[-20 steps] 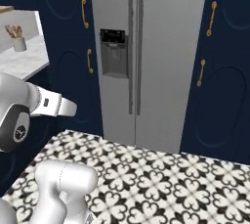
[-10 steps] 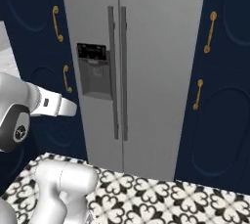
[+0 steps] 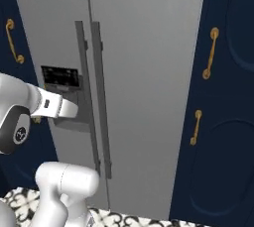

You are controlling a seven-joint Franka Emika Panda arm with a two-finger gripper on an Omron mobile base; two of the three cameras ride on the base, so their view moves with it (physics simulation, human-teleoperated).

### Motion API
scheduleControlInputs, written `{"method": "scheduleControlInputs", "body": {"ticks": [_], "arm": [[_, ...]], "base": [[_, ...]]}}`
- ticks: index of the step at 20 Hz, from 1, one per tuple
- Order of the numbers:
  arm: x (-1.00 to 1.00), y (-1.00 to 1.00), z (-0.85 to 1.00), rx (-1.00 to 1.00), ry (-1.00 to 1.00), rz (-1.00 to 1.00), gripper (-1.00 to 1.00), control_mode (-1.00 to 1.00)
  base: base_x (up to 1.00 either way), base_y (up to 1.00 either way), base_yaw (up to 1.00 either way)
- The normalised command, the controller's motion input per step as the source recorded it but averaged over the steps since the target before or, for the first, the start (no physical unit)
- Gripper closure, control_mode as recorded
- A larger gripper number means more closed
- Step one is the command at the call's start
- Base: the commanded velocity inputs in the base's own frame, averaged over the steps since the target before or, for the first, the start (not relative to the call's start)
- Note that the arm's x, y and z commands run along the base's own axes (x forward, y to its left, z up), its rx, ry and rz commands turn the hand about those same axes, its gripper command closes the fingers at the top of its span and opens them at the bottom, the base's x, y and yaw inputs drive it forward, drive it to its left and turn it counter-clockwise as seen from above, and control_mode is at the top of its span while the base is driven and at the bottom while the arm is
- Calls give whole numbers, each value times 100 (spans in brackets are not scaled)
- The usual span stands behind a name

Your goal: Navigate to the fridge.

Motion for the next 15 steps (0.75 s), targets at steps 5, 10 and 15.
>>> {"method": "scheduleControlInputs", "body": {"ticks": [5, 10, 15], "arm": [[0, 0, 0, 0, 0, 0, -100, 100], [0, 0, 0, 0, 0, 0, -100, 100], [0, 0, 0, 0, 0, 0, -100, 100]], "base": [[100, 5, -14], [100, 1, -15], [100, 0, -18]]}}
